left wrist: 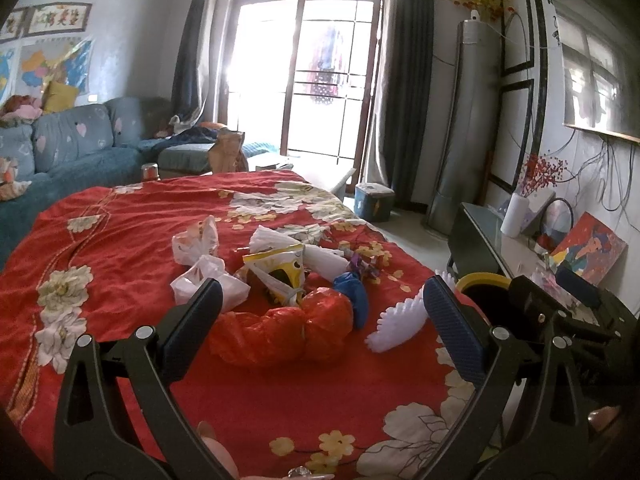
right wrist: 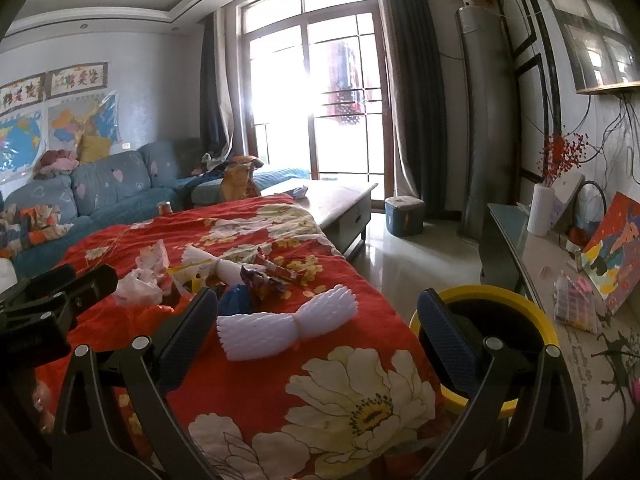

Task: Collect trash
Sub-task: 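Approach the trash on the red bedspread with both tools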

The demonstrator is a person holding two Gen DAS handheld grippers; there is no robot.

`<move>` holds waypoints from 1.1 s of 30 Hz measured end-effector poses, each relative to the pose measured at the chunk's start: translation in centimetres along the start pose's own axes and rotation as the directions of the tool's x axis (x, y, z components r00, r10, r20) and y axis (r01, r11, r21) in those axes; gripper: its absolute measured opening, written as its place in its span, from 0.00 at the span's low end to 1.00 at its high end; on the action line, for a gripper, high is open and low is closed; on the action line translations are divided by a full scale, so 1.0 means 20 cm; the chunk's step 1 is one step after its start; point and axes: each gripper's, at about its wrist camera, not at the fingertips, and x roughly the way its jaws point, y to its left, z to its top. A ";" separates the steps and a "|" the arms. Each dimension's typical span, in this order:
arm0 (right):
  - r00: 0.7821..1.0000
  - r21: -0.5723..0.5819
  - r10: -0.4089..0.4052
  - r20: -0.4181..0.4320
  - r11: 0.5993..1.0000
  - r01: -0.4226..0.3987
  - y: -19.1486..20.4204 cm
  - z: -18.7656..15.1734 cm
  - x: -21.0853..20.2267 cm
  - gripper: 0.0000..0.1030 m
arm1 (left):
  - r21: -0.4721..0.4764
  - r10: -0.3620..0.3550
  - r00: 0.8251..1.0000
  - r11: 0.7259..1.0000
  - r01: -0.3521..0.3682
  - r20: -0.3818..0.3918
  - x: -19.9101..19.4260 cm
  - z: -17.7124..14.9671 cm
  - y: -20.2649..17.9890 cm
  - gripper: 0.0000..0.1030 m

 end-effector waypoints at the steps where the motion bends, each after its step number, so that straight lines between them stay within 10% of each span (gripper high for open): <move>1: 1.000 0.001 0.001 0.000 1.000 -0.001 0.00 0.00 0.00 0.94 | 0.001 0.001 1.000 1.000 -0.001 0.001 0.00 0.00 0.00 0.90; 33: 0.999 -0.011 0.014 -0.045 1.000 -0.014 0.05 -0.02 0.06 0.94 | -0.028 0.017 1.000 0.999 -0.017 -0.019 0.03 0.01 0.07 0.90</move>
